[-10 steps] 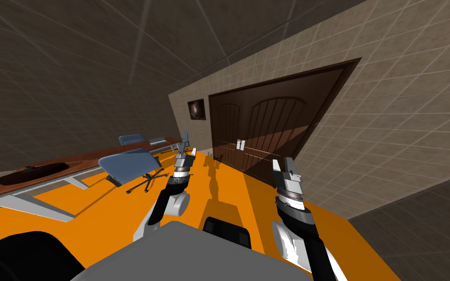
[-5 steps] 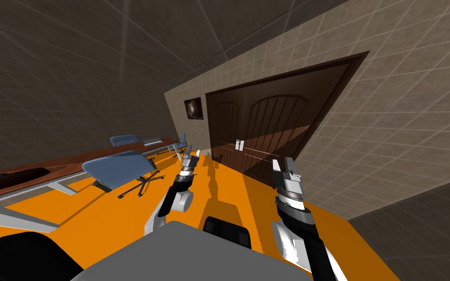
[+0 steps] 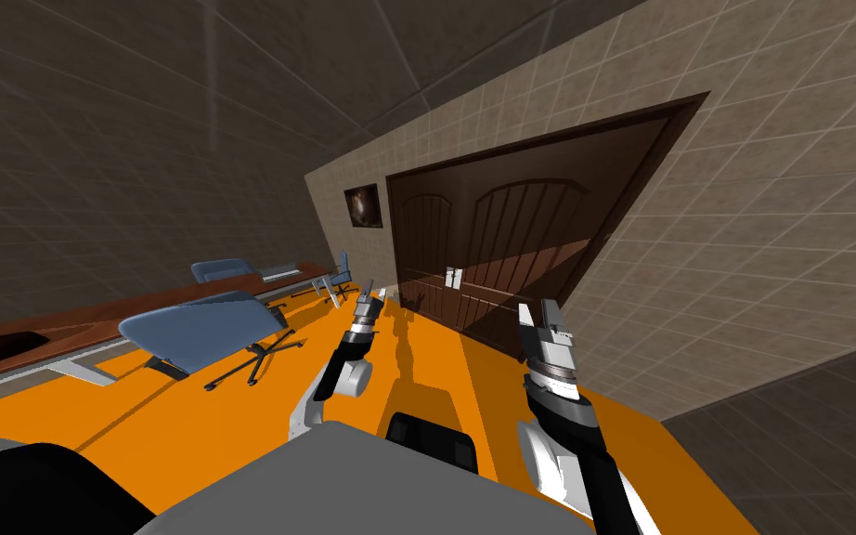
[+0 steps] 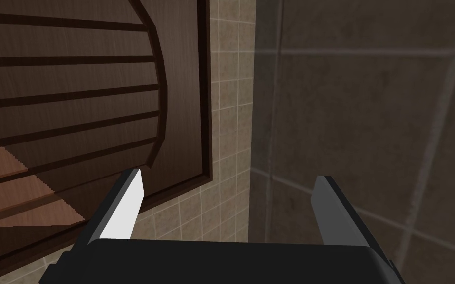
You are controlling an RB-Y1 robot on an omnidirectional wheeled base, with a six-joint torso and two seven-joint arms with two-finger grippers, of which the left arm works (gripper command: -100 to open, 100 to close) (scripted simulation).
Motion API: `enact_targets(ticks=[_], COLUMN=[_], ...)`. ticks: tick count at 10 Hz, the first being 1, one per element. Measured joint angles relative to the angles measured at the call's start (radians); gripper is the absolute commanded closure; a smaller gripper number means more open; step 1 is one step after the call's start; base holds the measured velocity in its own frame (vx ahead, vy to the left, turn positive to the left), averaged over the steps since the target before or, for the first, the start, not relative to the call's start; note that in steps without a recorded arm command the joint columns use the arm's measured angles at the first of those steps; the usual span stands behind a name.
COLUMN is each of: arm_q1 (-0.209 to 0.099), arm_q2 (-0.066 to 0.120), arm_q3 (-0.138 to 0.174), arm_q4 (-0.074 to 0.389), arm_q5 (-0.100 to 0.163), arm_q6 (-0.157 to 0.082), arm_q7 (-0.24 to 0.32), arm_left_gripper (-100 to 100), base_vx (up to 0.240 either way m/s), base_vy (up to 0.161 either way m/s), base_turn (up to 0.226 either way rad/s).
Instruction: Pull the door open
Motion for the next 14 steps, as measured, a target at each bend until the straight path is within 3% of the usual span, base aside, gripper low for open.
enact_targets(ticks=[2,12,14], arm_q1=[-0.019,-0.152,-0.192], arm_q2=[0.014,0.043,0.047], arm_q3=[0.004,-0.012,-0.012], arm_q4=[0.041,0.311,0.372], arm_q5=[0.003,-0.003,-0.004], arm_q6=[0.005,0.012,0.023], arm_q7=[0.009,0.03,0.034], arm_left_gripper=[-100,-100,-100], base_vx=[0.101,0.1,0.099], base_vy=[-0.029,-0.016,-0.012], base_turn=[-0.036,-0.047,-0.047])
